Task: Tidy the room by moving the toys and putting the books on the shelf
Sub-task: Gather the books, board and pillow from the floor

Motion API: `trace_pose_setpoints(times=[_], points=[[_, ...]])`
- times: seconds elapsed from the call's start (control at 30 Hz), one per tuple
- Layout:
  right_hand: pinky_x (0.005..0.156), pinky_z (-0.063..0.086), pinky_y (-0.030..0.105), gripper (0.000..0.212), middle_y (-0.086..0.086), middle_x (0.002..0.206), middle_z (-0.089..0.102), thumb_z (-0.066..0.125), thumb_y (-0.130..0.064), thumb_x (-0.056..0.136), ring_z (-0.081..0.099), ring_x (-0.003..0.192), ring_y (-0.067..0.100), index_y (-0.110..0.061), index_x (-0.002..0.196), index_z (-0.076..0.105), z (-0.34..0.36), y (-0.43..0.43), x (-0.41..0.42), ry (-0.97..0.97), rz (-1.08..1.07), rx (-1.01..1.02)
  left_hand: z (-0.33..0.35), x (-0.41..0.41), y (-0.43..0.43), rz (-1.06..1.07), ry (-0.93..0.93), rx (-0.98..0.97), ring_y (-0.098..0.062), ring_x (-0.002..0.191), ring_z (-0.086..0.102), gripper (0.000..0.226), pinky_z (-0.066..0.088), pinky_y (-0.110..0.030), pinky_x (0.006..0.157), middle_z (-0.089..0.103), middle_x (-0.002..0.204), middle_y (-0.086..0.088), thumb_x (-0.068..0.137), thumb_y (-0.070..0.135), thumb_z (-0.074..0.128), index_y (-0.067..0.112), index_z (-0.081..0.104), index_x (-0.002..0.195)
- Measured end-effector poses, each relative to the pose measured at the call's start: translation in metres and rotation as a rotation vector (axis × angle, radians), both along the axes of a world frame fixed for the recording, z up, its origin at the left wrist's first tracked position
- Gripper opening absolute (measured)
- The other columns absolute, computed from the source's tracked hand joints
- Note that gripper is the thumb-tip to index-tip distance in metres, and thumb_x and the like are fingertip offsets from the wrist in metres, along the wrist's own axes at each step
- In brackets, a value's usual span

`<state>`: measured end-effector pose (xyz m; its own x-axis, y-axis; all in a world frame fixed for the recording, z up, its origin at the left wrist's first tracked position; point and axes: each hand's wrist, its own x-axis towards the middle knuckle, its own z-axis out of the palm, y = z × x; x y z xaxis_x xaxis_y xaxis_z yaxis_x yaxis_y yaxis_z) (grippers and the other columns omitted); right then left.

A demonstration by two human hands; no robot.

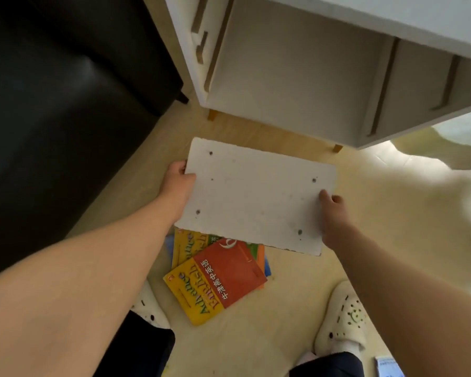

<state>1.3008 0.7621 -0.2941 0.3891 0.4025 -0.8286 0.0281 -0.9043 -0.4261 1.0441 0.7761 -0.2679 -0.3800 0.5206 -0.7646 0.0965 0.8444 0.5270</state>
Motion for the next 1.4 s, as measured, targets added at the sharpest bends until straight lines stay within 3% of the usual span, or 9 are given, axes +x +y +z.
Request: trace_pose_setpoints(times=[0.07, 0.17, 0.33, 0.43, 0.7, 0.83, 1.1, 1.2, 1.4], points=[[0.084, 0.036, 0.040, 0.039, 0.006, 0.100, 0.044, 0.034, -0.035, 0.100, 0.041, 0.096, 0.024, -0.008, 0.128, 0.040, -0.002, 0.005, 0.000, -0.026, 0.043, 0.000, -0.006, -0.002, 0.004, -0.047, 0.020, -0.010, -0.020, 0.085, 0.053, 0.036, 0.044, -0.030, 0.068, 0.053, 0.112, -0.006, 0.099, 0.020, 0.041, 0.018, 0.035, 0.135], [0.089, 0.039, 0.043, 0.038, 0.007, 0.106, 0.045, 0.034, -0.033, 0.100, 0.044, 0.097, 0.025, -0.007, 0.125, 0.041, -0.001, -0.003, 0.003, -0.047, 0.071, 0.006, -0.007, -0.004, -0.007, -0.109, 0.047, -0.053, -0.024, 0.089, 0.054, 0.035, 0.048, -0.036, 0.076, 0.054, 0.109, -0.007, 0.100, 0.027, 0.040, 0.021, 0.035, 0.133], [0.100, 0.041, 0.052, 0.030, 0.007, 0.105, 0.049, 0.035, -0.034, 0.100, 0.048, 0.099, 0.027, -0.010, 0.117, 0.044, 0.005, -0.045, 0.001, -0.009, 0.068, -0.059, -0.002, -0.007, -0.044, -0.120, 0.053, -0.114, -0.015, 0.074, 0.053, 0.034, 0.043, -0.028, 0.059, 0.052, 0.094, 0.002, 0.100, 0.028, 0.039, 0.025, 0.037, 0.133], [0.100, 0.041, 0.055, 0.022, 0.002, 0.097, 0.051, 0.034, -0.035, 0.100, 0.050, 0.102, 0.028, -0.016, 0.107, 0.041, 0.009, -0.080, -0.003, 0.048, 0.036, -0.121, -0.004, -0.014, -0.058, -0.147, 0.048, -0.156, -0.016, 0.074, 0.054, 0.032, 0.042, -0.026, 0.058, 0.054, 0.089, 0.002, 0.099, 0.030, 0.041, 0.026, 0.039, 0.131], [0.095, 0.042, 0.049, 0.025, -0.001, 0.092, 0.052, 0.035, -0.038, 0.099, 0.050, 0.096, 0.026, -0.017, 0.109, 0.044, 0.010, -0.105, -0.011, 0.049, 0.052, -0.146, -0.004, -0.024, -0.102, -0.052, 0.030, -0.188, -0.029, 0.094, 0.059, 0.030, 0.051, -0.044, 0.083, 0.056, 0.094, 0.000, 0.098, 0.027, 0.045, 0.025, 0.042, 0.128], [0.099, 0.042, 0.051, 0.025, 0.000, 0.096, 0.052, 0.035, -0.040, 0.099, 0.051, 0.101, 0.028, -0.018, 0.108, 0.043, 0.010, -0.107, -0.009, 0.050, 0.020, -0.183, -0.004, -0.021, -0.099, -0.023, -0.003, -0.131, -0.025, 0.092, 0.056, 0.030, 0.048, -0.037, 0.078, 0.056, 0.104, -0.004, 0.098, 0.023, 0.044, 0.022, 0.044, 0.129], [0.100, 0.039, 0.055, 0.040, 0.004, 0.108, 0.044, 0.034, -0.035, 0.101, 0.046, 0.116, 0.032, -0.012, 0.133, 0.040, 0.025, -0.126, 0.008, 0.064, -0.108, -0.231, -0.006, 0.002, -0.101, -0.122, -0.051, -0.108, -0.013, 0.077, 0.054, 0.030, 0.044, -0.027, 0.064, 0.055, 0.090, 0.006, 0.099, 0.023, 0.042, 0.024, 0.044, 0.129], [0.101, 0.039, 0.055, 0.042, 0.005, 0.113, 0.046, 0.034, -0.036, 0.100, 0.045, 0.102, 0.026, -0.012, 0.134, 0.040, 0.026, -0.135, 0.011, 0.055, -0.124, -0.226, -0.006, 0.007, -0.105, -0.161, -0.043, -0.118, -0.018, 0.083, 0.055, 0.031, 0.045, -0.029, 0.069, 0.055, 0.100, 0.000, 0.099, 0.024, 0.042, 0.025, 0.043, 0.131], [0.101, 0.039, 0.052, 0.037, 0.004, 0.109, 0.048, 0.034, -0.034, 0.100, 0.044, 0.099, 0.023, -0.014, 0.130, 0.044, 0.024, -0.138, 0.011, 0.033, -0.110, -0.205, -0.007, 0.008, -0.112, -0.163, -0.006, -0.129, -0.019, 0.082, 0.054, 0.034, 0.044, -0.029, 0.066, 0.056, 0.104, -0.003, 0.099, 0.025, 0.041, 0.025, 0.040, 0.133]])
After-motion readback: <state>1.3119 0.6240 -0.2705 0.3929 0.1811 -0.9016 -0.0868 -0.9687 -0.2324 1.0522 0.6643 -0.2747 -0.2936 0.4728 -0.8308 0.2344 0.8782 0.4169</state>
